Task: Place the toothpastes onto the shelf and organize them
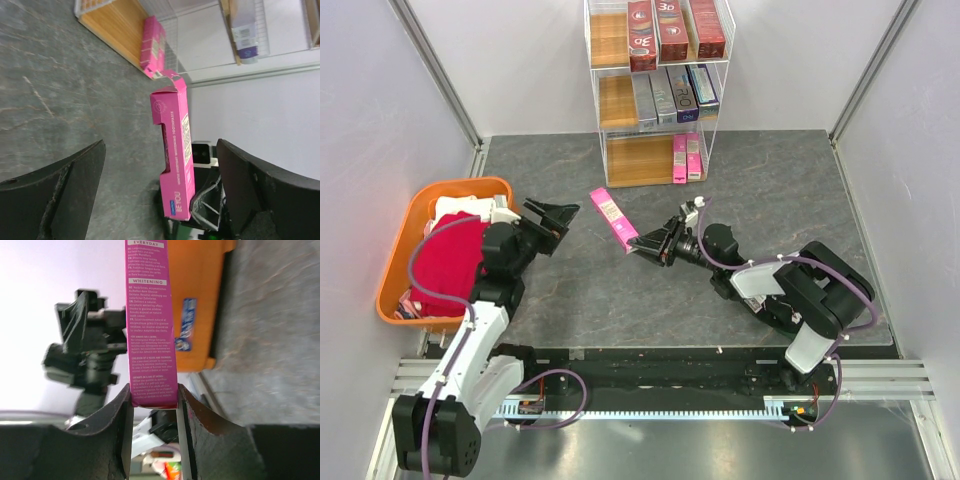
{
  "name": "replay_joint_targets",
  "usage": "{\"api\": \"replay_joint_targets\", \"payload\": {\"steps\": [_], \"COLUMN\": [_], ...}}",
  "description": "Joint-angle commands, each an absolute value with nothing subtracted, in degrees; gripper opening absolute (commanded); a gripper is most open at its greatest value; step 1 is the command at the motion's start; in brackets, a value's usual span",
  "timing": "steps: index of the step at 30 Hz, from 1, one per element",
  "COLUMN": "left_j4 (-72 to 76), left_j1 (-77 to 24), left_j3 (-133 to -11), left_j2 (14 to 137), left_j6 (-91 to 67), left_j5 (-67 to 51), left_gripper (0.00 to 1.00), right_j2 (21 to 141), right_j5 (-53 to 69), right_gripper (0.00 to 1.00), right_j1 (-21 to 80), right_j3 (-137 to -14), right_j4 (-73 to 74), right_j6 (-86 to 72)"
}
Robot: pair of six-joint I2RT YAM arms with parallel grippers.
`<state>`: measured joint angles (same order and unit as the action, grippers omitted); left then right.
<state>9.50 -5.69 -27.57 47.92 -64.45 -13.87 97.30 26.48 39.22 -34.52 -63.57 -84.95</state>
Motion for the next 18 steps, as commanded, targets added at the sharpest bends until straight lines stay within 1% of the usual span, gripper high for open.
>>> {"api": "replay_joint_targets", "payload": {"steps": [1,4,8,14,18], "left_j4": [-6.3,-10.5,-12.0,-12.1,-12.0], "left_j1": [-5.5,-5.5,-5.6,-5.5,-5.5], "left_j3": [-34.6,-37.1,-38.1,-37.4,-36.8], "left_j2": [48.7,48.0,46.7,46.3,46.0], "left_j6": [-50.8,-46.9,-45.1,-44.7,-44.3], "left_j5": [-6.6,-3.0,-1.6,-2.4,-2.7], "left_gripper": [1.00,1.00,1.00,1.00,1.00], "right_j2": [94.4,94.8,96.7,104.2,111.8], "right_j5": [24.2,22.7,20.0,17.2,14.9], "right_gripper": [0.11,0.11,0.11,0.10,0.10], "right_j1": [36.5,34.1,31.9,29.4,27.5], "right_j3": [-34.9,-35.9,-38.5,-45.1,-51.3], "right_j4": [-59.4,-55.8,-52.9,-53.6,-54.0], "right_j6": [-77.5,-73.3,-69.1,-67.5,-68.3]}}
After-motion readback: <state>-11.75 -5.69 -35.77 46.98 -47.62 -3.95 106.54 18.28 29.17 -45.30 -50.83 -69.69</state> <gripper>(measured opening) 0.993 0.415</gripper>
